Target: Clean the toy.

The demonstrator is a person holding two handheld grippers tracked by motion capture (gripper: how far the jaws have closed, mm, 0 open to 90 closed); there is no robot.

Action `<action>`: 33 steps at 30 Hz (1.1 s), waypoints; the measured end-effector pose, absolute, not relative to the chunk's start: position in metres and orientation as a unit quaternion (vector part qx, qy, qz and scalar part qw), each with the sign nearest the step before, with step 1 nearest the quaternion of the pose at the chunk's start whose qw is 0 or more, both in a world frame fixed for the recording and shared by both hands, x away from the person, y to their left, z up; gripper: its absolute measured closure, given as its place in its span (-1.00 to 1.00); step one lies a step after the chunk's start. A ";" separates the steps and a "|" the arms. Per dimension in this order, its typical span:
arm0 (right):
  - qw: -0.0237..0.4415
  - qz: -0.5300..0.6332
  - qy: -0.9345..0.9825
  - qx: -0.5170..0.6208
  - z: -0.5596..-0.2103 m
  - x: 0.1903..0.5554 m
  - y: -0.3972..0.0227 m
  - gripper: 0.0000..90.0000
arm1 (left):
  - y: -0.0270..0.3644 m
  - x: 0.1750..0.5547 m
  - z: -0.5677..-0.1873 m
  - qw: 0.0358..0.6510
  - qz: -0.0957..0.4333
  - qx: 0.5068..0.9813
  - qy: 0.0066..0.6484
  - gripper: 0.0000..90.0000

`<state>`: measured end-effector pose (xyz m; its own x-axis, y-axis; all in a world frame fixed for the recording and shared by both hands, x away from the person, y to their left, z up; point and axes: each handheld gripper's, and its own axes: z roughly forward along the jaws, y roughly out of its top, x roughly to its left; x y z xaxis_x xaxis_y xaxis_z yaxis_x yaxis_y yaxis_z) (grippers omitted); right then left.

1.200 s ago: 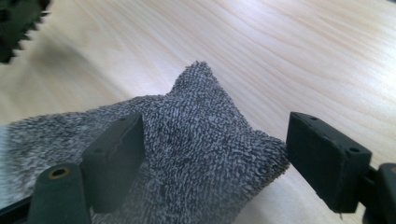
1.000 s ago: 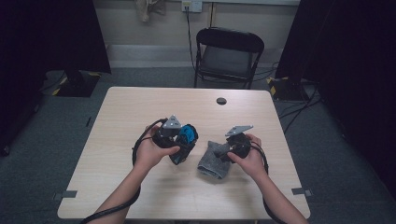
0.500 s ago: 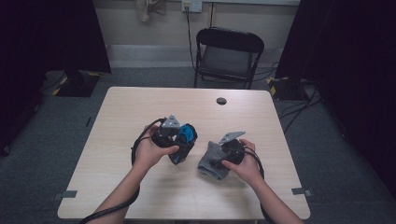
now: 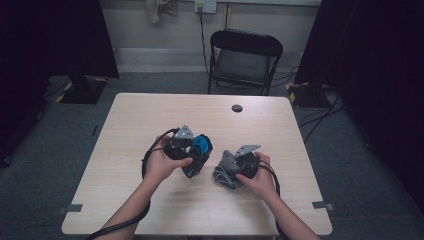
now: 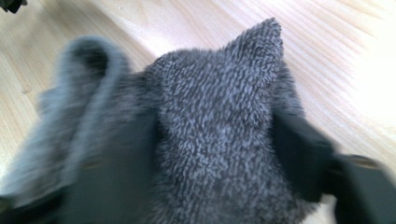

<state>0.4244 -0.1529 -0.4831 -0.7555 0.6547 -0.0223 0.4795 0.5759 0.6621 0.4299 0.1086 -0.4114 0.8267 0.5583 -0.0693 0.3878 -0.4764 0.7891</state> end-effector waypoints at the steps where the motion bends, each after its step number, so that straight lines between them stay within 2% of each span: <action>1: 0.140 0.328 0.877 0.321 -0.482 0.424 -0.154 0.40 | 0.108 0.430 -0.412 0.430 0.099 0.854 0.276 -0.45; 6: 0.128 0.322 0.879 0.327 -0.477 0.428 -0.155 0.61 | 0.108 0.430 -0.412 0.431 0.096 0.854 0.276 -0.45; 9: 0.113 0.351 0.868 0.333 -0.460 0.432 -0.158 0.63 | 0.109 0.429 -0.411 0.432 0.093 0.854 0.274 -0.45; 14: 0.121 0.417 0.840 0.327 -0.413 0.439 -0.162 0.63 | 0.108 0.430 -0.409 0.438 0.090 0.854 0.268 -0.45; 18: 0.122 0.441 0.832 0.314 -0.394 0.442 -0.154 0.63 | 0.102 0.428 -0.408 0.441 0.083 0.854 0.263 -0.45; 33: 0.087 0.440 0.848 0.283 -0.407 0.440 -0.132 0.63 | 0.100 0.431 -0.404 0.451 0.076 0.851 0.259 -0.45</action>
